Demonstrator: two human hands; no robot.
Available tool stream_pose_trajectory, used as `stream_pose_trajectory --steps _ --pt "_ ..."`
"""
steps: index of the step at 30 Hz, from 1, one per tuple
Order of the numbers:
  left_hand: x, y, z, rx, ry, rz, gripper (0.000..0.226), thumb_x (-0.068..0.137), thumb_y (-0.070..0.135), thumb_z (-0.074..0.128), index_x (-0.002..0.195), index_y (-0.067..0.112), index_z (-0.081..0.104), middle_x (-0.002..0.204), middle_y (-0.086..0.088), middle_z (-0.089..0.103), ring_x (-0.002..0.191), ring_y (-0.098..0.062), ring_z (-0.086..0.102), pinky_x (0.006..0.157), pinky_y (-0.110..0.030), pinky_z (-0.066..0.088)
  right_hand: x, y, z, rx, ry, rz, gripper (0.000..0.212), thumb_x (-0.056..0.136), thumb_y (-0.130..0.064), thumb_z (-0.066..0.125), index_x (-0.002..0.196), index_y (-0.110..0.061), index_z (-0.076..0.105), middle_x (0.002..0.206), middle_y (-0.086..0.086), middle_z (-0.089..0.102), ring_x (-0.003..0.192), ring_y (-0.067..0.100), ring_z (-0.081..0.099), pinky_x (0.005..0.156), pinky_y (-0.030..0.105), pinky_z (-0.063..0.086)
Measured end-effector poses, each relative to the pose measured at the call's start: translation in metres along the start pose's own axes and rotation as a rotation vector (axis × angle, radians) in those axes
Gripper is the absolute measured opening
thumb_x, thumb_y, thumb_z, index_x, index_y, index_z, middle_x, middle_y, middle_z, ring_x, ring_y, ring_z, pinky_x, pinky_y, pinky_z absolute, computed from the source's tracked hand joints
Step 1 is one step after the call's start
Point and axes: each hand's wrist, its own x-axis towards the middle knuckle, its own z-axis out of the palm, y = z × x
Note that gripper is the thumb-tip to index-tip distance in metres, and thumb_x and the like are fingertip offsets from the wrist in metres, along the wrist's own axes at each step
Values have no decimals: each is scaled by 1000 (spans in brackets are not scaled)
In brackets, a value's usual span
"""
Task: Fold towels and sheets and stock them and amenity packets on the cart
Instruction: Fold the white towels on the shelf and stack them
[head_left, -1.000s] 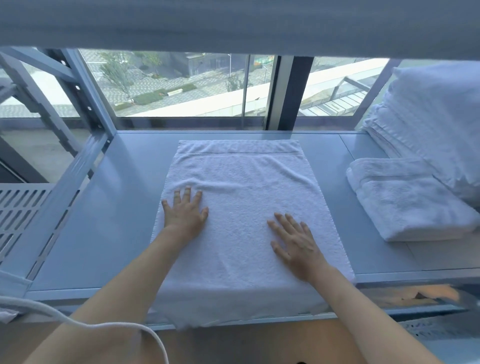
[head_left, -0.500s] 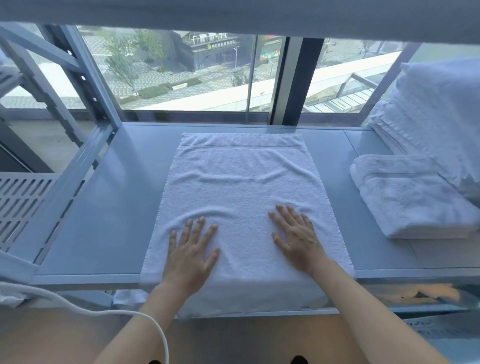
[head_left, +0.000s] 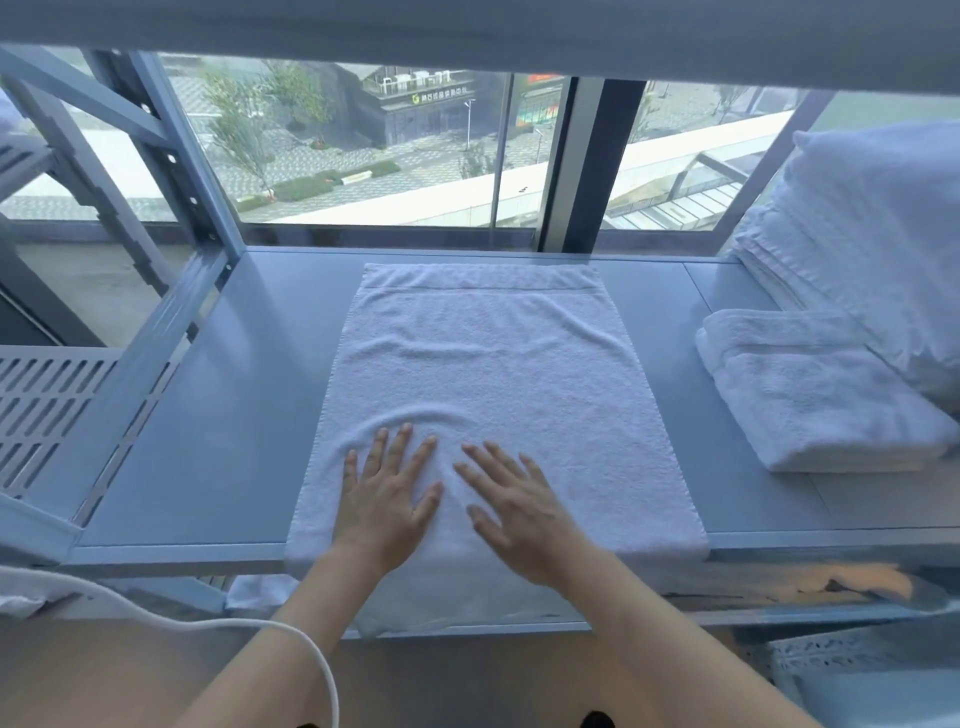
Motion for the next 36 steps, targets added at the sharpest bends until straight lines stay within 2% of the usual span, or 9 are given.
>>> stream_pose_trajectory --steps 4,6,8,13,19,22,26,30,36 --pt "-5 11 -7 51 17 -19 66 104 55 34 164 37 12 173 3 -1 160 -23 -7 125 -59 -1 -5 -7 16 -83 -26 23 58 108 -43 27 164 -31 18 172 -15 0 158 6 -9 128 42 -3" --pt "-16 25 -7 33 72 12 63 103 42 42 162 27 27 172 -3 12 160 -27 4 124 -63 9 -4 -6 18 -78 -18 25 59 107 -44 25 165 -32 17 172 -16 -1 157 4 -12 128 41 -4" --pt "-30 39 2 -42 88 63 62 101 39 37 160 22 35 170 -3 23 158 -27 17 122 -62 19 -3 -6 20 -78 -22 22 60 108 -44 26 165 -31 16 172 -15 -1 157 5 -12 128 41 -3" --pt "-51 35 20 -45 106 103 67 103 50 28 161 19 32 169 3 23 157 -20 20 125 -49 13 -5 0 21 -92 -34 10 60 107 -46 25 165 -32 16 172 -15 0 157 5 -11 128 38 -7" --pt "-58 -2 10 -1 111 32 72 102 63 13 163 27 25 171 5 16 158 -18 15 126 -50 16 -47 65 0 -154 27 133 62 106 -54 20 164 -38 9 170 -21 -8 157 4 -9 128 36 -3" --pt "-68 -27 1 -17 121 29 69 102 59 20 161 26 30 170 4 20 158 -20 17 126 -49 17 -86 107 -18 -153 47 208 61 106 -54 22 164 -40 8 170 -22 -8 157 2 -8 128 41 4" --pt "-80 -42 -4 -58 143 212 62 102 52 37 156 24 42 167 2 30 156 -22 24 121 -57 28 -114 125 -32 -108 34 119 68 105 -61 33 164 -38 10 172 -17 1 159 8 -1 127 46 10" --pt "-81 -49 -6 -34 141 265 65 100 53 42 157 23 41 167 3 30 156 -23 24 122 -55 27 -117 126 -34 -177 -8 49 80 100 -67 43 165 -37 7 173 -15 -2 160 15 -4 128 48 7" --pt "-80 -50 -1 89 153 303 63 100 46 39 156 17 42 165 -2 34 153 -30 30 116 -58 35 -118 139 -21 -372 40 -61 76 104 -64 31 166 -26 10 174 -2 1 160 28 3 123 56 18"
